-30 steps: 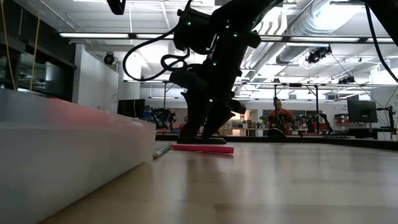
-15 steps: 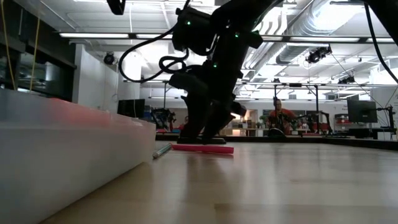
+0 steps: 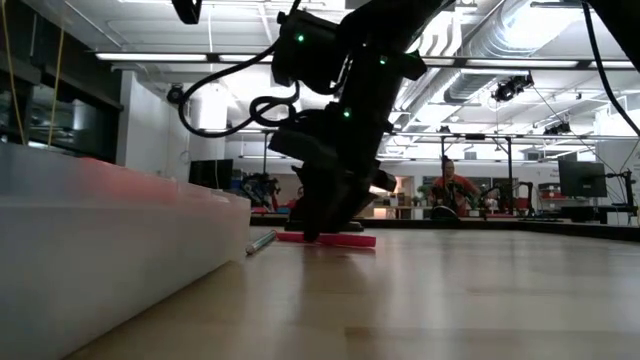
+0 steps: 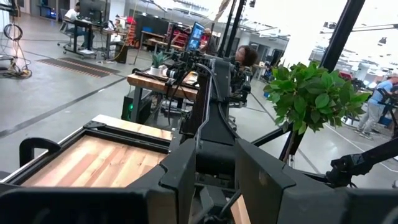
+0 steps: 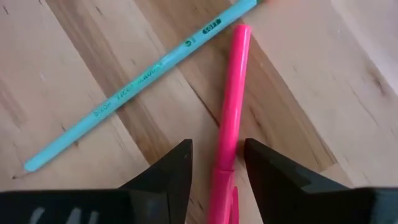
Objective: Pack school essentials
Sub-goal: Put the pink pen into the supply box
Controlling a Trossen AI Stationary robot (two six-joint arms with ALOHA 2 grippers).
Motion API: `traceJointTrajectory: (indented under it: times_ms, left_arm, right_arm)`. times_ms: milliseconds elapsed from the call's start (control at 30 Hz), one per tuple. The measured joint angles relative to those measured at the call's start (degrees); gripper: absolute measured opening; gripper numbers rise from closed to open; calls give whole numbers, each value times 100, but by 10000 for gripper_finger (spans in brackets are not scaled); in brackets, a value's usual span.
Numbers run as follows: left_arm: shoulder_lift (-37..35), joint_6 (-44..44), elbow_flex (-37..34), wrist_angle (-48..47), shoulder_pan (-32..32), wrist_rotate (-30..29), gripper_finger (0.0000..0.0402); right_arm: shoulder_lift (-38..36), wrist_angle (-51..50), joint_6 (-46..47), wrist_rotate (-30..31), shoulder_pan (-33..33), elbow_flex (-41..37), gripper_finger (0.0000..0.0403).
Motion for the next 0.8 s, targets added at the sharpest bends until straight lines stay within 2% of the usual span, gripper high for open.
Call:
traceJointTrajectory:
  times_ms: [167, 267, 400, 600, 700, 800]
  left_arm:
    - [0, -1, 0, 15, 0, 0, 104]
    - [0, 0, 0, 16, 0, 0, 104]
    - [0, 0, 0, 15, 0, 0, 104]
    - [0, 0, 0, 15, 0, 0, 104]
    - [0, 0, 0, 12, 0, 0, 104]
    - [0, 0, 0, 9, 0, 0, 104]
  right_arm:
    - [33, -15, 180, 61, -7, 11, 136]
    - [37, -71, 92, 61, -9, 11, 119]
    - [39, -227, 1, 84, -20, 11, 77]
    - [-6, -519, -648, -77, -26, 12, 11]
    - [-110, -806, -950, -127, -56, -3, 14]
    - [-258, -1610, -1272, -147, -109, -28, 25]
